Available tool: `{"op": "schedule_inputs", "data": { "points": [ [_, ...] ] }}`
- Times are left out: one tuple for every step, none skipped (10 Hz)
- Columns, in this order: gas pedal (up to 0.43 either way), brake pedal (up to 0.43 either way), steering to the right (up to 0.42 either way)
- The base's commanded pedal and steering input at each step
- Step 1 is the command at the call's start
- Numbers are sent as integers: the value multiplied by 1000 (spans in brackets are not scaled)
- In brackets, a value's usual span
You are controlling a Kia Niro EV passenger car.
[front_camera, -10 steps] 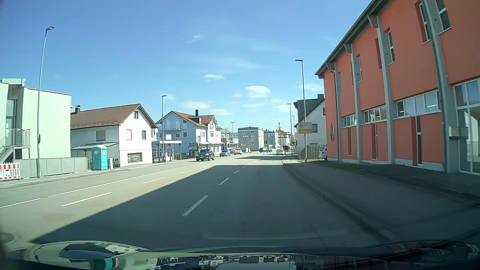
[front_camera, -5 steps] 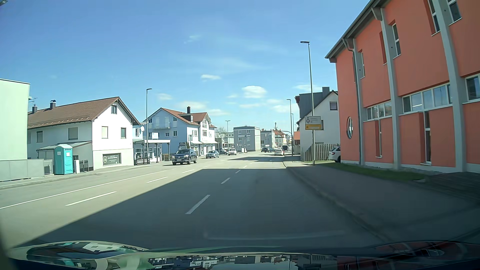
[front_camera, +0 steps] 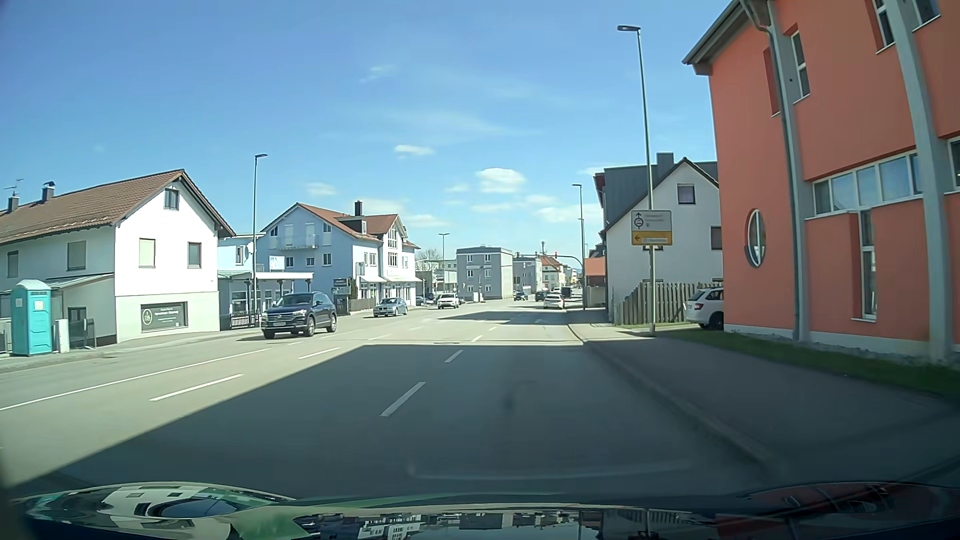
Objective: Follow the waypoints while adhering to traffic rules and regulations
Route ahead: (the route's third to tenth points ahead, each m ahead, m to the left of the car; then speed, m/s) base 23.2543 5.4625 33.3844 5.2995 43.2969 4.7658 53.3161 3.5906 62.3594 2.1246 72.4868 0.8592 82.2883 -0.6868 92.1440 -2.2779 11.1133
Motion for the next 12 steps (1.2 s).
{"op": "schedule_inputs", "data": {
  "points": [
    [0, 171, 15],
    [0, 177, 18],
    [0, 177, 19],
    [0, 189, 19],
    [0, 201, 19],
    [0, 201, 19],
    [0, 201, 19],
    [0, 201, 19],
    [0, 207, 19],
    [0, 207, 19],
    [0, 201, 19],
    [0, 189, 19]
  ]
}}
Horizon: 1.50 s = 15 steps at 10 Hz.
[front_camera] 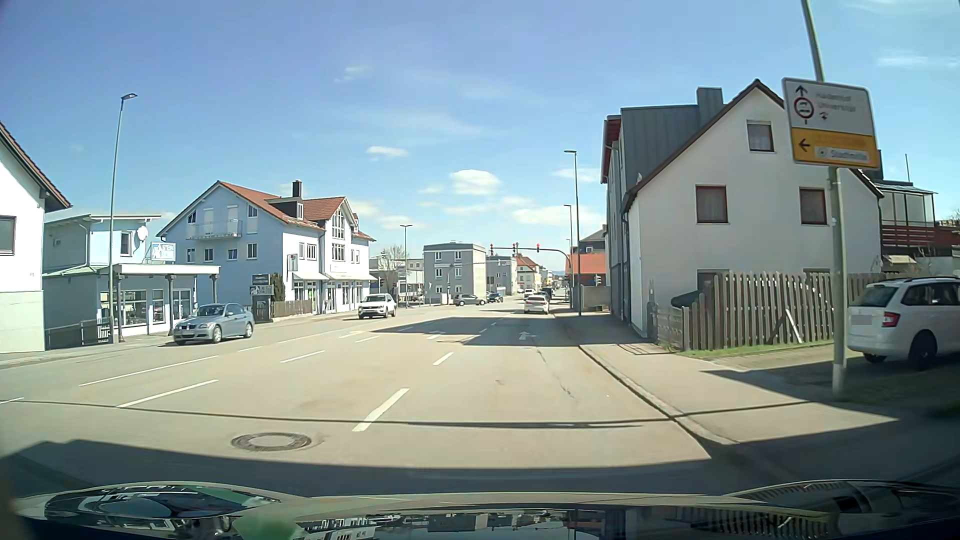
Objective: Follow the waypoints while adhering to traffic rules and regulations
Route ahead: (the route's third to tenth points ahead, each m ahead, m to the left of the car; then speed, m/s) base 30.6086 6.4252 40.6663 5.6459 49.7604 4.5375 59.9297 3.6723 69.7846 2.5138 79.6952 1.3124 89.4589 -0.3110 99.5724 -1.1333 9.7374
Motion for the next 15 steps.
{"op": "schedule_inputs", "data": {
  "points": [
    [0, 195, 19],
    [0, 195, 18],
    [0, 195, 15],
    [0, 195, 14],
    [0, 201, 14],
    [0, 195, 10],
    [0, 195, 10],
    [0, 189, 10],
    [0, 189, 9],
    [0, 183, 9],
    [0, 177, 9],
    [0, 177, 9],
    [0, 177, 11],
    [0, 177, 12],
    [0, 183, 12]
  ]
}}
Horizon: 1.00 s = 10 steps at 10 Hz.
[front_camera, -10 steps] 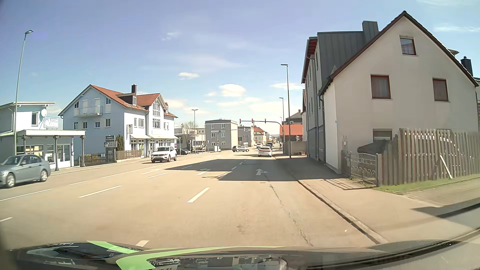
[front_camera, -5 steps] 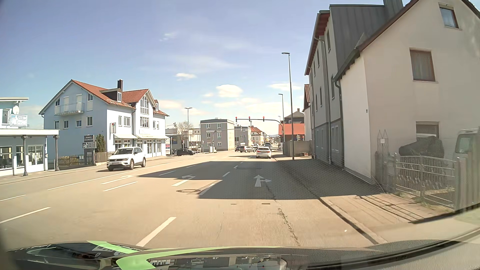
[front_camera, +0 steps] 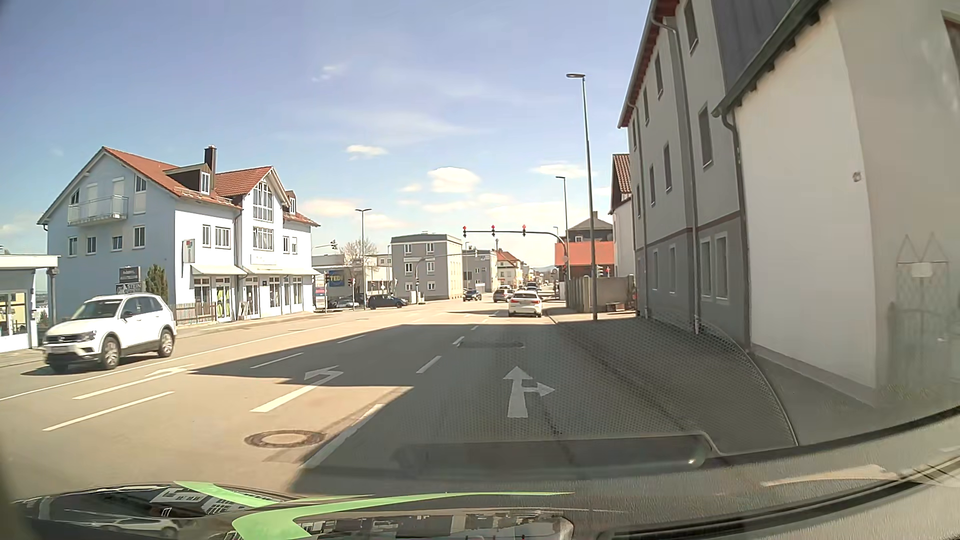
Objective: Follow the waypoints while adhering to traffic rules and regulations
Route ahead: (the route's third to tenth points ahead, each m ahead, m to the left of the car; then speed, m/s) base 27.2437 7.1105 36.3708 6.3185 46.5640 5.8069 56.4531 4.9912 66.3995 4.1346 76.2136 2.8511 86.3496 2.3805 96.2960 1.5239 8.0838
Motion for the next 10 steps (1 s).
{"op": "schedule_inputs", "data": {
  "points": [
    [0, 183, 12],
    [0, 171, 12],
    [0, 159, 12],
    [0, 159, 11],
    [0, 165, 10],
    [0, 171, 10],
    [0, 171, 10],
    [0, 171, 10],
    [0, 177, 8],
    [0, 177, 5]
  ]
}}
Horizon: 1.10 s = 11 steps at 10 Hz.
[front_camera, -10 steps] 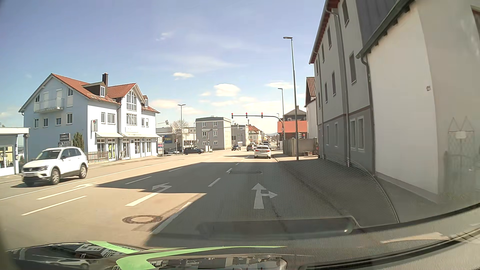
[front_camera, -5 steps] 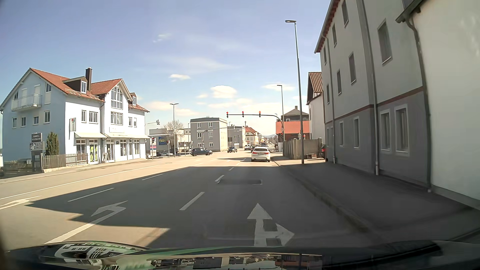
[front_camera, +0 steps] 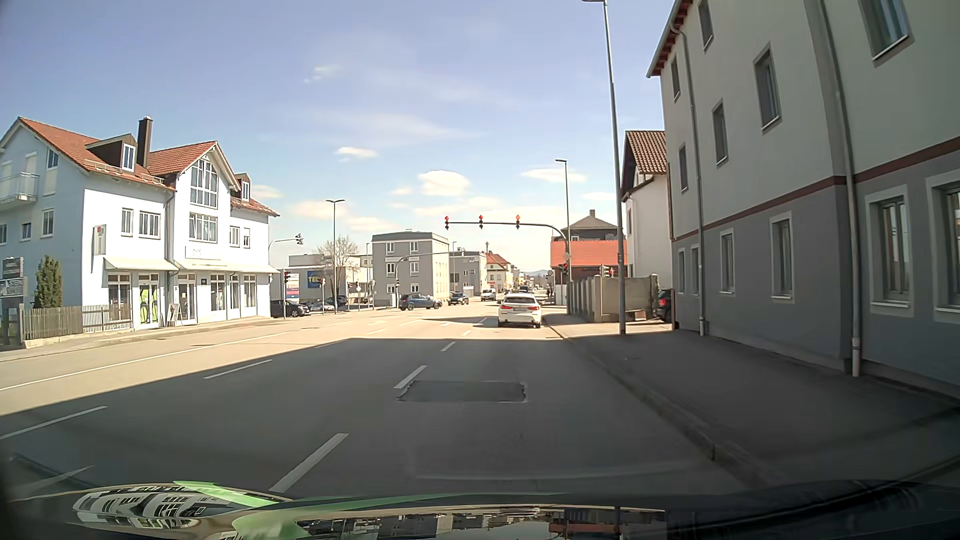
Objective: Follow the waypoints while adhering to traffic rules and regulations
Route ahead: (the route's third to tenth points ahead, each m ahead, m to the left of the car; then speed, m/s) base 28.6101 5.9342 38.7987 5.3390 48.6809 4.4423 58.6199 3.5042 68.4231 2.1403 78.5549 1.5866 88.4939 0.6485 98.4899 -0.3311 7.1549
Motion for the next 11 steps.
{"op": "schedule_inputs", "data": {
  "points": [
    [0, 183, 5],
    [0, 195, 5],
    [0, 207, 5],
    [0, 213, 5],
    [0, 213, 5],
    [0, 220, 8],
    [0, 213, 9],
    [0, 213, 9],
    [0, 213, 9],
    [0, 213, 9],
    [0, 207, 9]
  ]
}}
